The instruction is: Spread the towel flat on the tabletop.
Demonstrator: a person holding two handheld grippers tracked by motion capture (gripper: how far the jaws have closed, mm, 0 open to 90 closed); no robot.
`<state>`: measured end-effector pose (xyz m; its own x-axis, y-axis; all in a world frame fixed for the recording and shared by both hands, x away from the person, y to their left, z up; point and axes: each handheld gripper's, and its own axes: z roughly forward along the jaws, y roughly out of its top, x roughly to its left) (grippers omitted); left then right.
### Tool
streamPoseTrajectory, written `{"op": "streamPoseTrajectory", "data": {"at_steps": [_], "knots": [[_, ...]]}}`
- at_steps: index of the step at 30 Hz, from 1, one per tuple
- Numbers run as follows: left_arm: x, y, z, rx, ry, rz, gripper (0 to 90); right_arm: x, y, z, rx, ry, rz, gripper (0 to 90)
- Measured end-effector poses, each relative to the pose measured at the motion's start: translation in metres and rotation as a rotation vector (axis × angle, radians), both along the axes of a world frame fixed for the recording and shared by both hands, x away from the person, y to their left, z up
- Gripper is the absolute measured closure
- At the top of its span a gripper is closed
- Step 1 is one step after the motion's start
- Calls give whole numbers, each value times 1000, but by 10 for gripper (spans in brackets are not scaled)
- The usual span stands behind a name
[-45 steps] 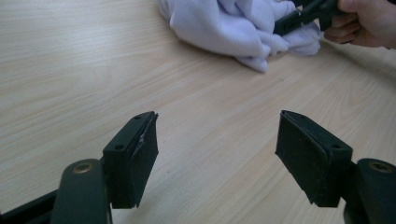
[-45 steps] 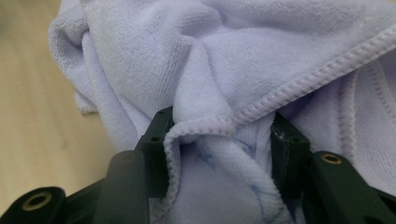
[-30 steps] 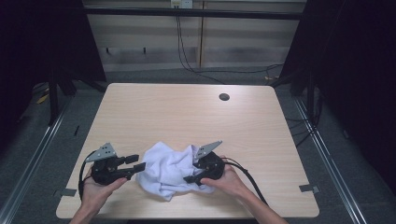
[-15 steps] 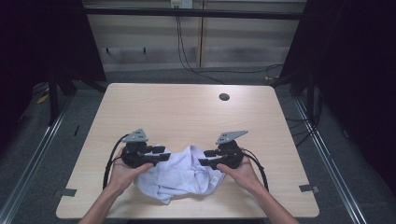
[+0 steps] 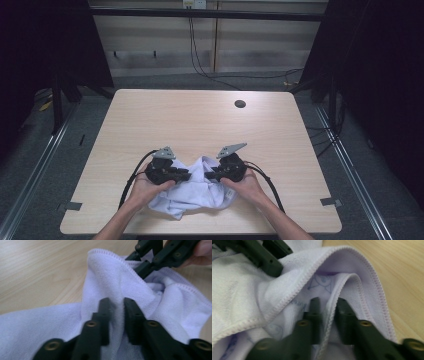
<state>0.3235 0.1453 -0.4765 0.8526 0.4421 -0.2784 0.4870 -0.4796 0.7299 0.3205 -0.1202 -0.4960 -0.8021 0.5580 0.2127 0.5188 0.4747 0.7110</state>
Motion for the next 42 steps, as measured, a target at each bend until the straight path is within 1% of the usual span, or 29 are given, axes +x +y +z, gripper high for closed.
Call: {"op": "streamPoseTrajectory", "data": {"at_steps": [1, 4, 5, 6, 9, 10, 12, 14, 15, 17, 19, 20, 21, 22, 23, 25, 26, 27, 29, 30, 31, 32, 34, 35, 37, 39, 40, 41, 42], "knots": [[0, 3, 2, -19, 3, -6, 856, 0, -2, 2, -4, -2, -13, 873], [-2, 9, 5, -42, 2, -1, 872, 1, -10, 7, 24, -6, -40, 878], [-3, 13, 8, -67, -5, 8, 873, 2, -17, 12, 45, -3, -61, 879], [-3, 13, 8, -67, -5, 8, 873, 2, -17, 12, 45, -3, -61, 879], [-3, 22, 16, -119, -15, 44, 874, 3, -27, 19, 70, -9, -90, 878], [-2, 28, 20, -150, -13, 62, 874, 3, -31, 22, 77, -17, -99, 878], [-1, 38, 26, -185, -17, 96, 875, 3, -46, 32, 115, -29, -136, 878], [-1, 47, 31, -220, -26, 127, 876, 4, -49, 34, 125, -31, -142, 878], [0, 51, 33, -239, -29, 139, 878, 5, -60, 43, 156, -25, -168, 878], [0, 59, 37, -278, -31, 162, 878, 6, -64, 46, 162, -25, -172, 878], [-1, 65, 41, -303, -38, 183, 878, 6, -72, 53, 178, -26, -192, 878], [-3, 69, 43, -312, -43, 198, 878, 7, -81, 59, 186, -18, -217, 876], [-4, 72, 45, -318, -50, 209, 878, 7, -81, 59, 186, -18, -217, 876], [-6, 75, 47, -326, -55, 218, 879, 7, -89, 64, 196, -15, -247, 875], [-8, 79, 49, -335, -58, 223, 879, 7, -89, 64, 196, -15, -247, 875], [-12, 87, 56, -364, -69, 235, 879, 6, -97, 72, 243, -17, -258, 875], [-12, 87, 56, -364, -69, 235, 879, 6, -97, 72, 243, -17, -258, 875], [-13, 87, 60, -371, -81, 234, 879, 5, -99, 77, 258, -28, -246, 876], [-12, 87, 62, -378, -83, 235, 879, 4, -98, 80, 260, -34, -247, 876], [-11, 86, 64, -381, -93, 237, 879, 3, -98, 83, 261, -42, -244, 876], [-10, 85, 67, -398, -99, 240, 879, 3, -98, 89, 268, -59, -248, 876], [-10, 85, 67, -398, -99, 240, 878, 3, -98, 89, 268, -59, -248, 876], [-8, 85, 69, -414, -112, 240, 878, 5, -99, 96, 282, -74, -258, 877], [-7, 85, 71, -411, -128, 245, 877, 6, -99, 98, 288, -82, -265, 877], [-3, 84, 72, -423, -133, 267, 877, 10, -99, 108, 299, -101, -285, 877], [2, 85, 76, -424, -146, 287, 878, 15, -97, 122, 310, -125, -306, 877], [5, 85, 80, -417, -155, 293, 878, 15, -97, 122, 310, -125, -306, 877], [10, 85, 90, -404, -179, 304, 878, 19, -94, 132, 301, -131, -327, 876], [10, 85, 90, -404, -179, 304, 878, 19, -94, 132, 301, -131, -327, 876]]}}
